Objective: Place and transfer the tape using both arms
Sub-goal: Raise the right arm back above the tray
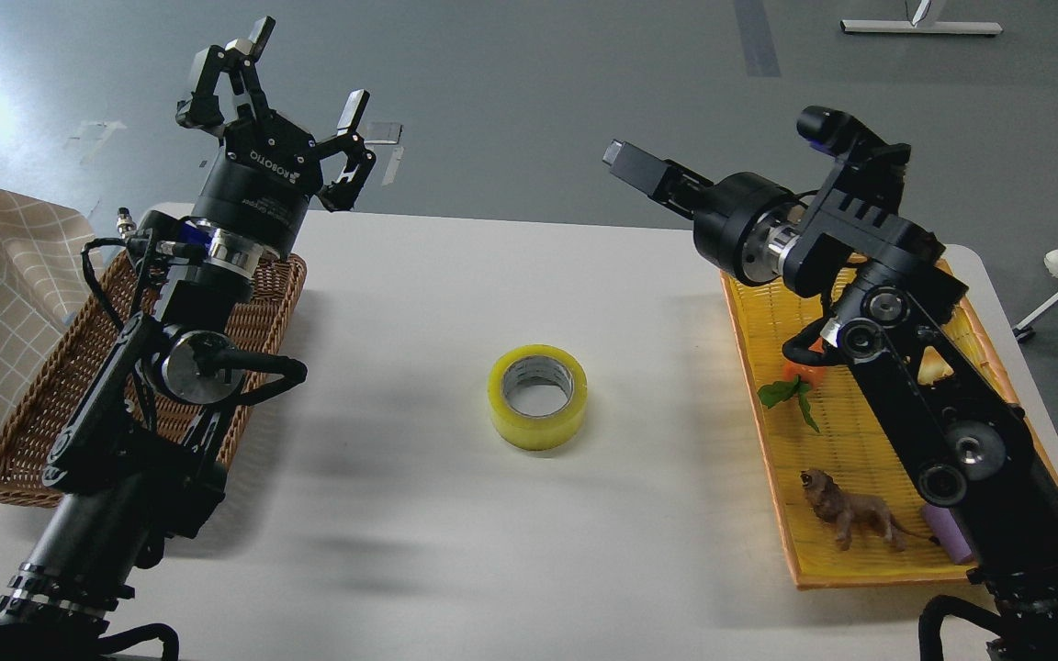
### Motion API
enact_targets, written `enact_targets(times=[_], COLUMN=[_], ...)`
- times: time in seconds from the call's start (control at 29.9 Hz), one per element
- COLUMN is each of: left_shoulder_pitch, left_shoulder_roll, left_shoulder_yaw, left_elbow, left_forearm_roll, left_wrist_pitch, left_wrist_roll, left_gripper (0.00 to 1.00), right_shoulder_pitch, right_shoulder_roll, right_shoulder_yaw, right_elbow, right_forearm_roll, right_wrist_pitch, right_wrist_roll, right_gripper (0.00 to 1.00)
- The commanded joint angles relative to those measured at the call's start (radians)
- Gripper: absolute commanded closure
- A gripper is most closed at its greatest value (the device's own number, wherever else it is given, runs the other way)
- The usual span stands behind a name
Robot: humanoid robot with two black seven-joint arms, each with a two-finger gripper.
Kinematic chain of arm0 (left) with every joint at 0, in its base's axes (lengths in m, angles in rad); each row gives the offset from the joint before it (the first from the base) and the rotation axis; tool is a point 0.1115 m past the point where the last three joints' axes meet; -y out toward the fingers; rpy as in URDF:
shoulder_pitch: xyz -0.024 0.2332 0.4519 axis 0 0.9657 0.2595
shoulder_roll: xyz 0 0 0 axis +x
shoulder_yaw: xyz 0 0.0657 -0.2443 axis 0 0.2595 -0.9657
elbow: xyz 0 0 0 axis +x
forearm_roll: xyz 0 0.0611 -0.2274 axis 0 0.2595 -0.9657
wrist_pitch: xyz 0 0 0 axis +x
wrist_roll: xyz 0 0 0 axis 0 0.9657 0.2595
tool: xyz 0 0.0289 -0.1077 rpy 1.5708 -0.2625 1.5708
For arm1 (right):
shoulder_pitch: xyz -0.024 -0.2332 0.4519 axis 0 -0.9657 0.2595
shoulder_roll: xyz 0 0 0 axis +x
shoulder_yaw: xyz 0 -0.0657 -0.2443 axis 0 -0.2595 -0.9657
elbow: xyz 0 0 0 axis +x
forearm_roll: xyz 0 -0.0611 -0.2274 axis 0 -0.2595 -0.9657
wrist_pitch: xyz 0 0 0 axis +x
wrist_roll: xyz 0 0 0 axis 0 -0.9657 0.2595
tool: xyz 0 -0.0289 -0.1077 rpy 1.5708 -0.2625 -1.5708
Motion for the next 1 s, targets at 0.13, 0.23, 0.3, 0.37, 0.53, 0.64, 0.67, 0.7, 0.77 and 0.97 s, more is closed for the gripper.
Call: enact_targets(times=[0.13, 0.23, 0.3, 0.37, 0.53, 0.64, 0.67, 0.7, 0.77, 0.97], left_shoulder_pitch=[-0.001, -0.001, -0.001, -0.001, -0.001, 0.0, 0.002, 0.005, 0.006, -0.006], left_shoulder_roll=[0.01, 0.02, 0.033, 0.03, 0.016, 0.016, 0.01, 0.007, -0.007, -0.022], left_shoulder_yaw=[0.017, 0.02, 0.014, 0.002, -0.003, 0.009, 0.014, 0.014, 0.013, 0.005], left_elbow=[-0.005, -0.007, -0.007, -0.007, -0.008, -0.008, -0.01, -0.011, -0.025, -0.051], left_forearm_roll=[0.003, 0.003, 0.003, 0.001, -0.002, -0.009, -0.009, -0.009, -0.009, -0.011], left_wrist_pitch=[-0.005, -0.048, -0.091, -0.105, -0.096, -0.079, -0.077, -0.077, -0.075, -0.095], left_wrist_roll=[0.011, 0.011, 0.003, -0.001, -0.032, -0.026, -0.029, -0.03, -0.03, -0.032], left_gripper=[0.02, 0.02, 0.02, 0.02, 0.02, 0.02, 0.02, 0.02, 0.02, 0.02], right_shoulder_pitch=[-0.062, -0.063, -0.066, -0.066, -0.068, -0.068, -0.07, -0.073, -0.073, -0.068], right_shoulder_roll=[-0.042, -0.042, -0.038, -0.03, 0.013, 0.013, 0.013, 0.013, 0.013, 0.013], right_shoulder_yaw=[0.158, 0.205, 0.266, 0.288, 0.403, 0.431, 0.443, 0.454, 0.468, 0.474], right_elbow=[0.062, 0.062, 0.059, 0.058, 0.07, 0.064, 0.065, 0.067, 0.065, 0.041], right_forearm_roll=[0.499, 0.621, 0.736, 0.789, 0.901, 0.902, 0.912, 0.924, 0.974, 1.008], right_wrist_pitch=[0.0, 0.0, 0.0, 0.0, 0.0, 0.0, 0.0, 0.0, 0.0, 0.0], right_wrist_roll=[-0.001, 0.001, 0.001, 0.001, 0.001, 0.002, 0.004, 0.005, 0.004, 0.007], right_gripper=[0.0, 0.0, 0.0, 0.0, 0.0, 0.0, 0.0, 0.0, 0.0, 0.0])
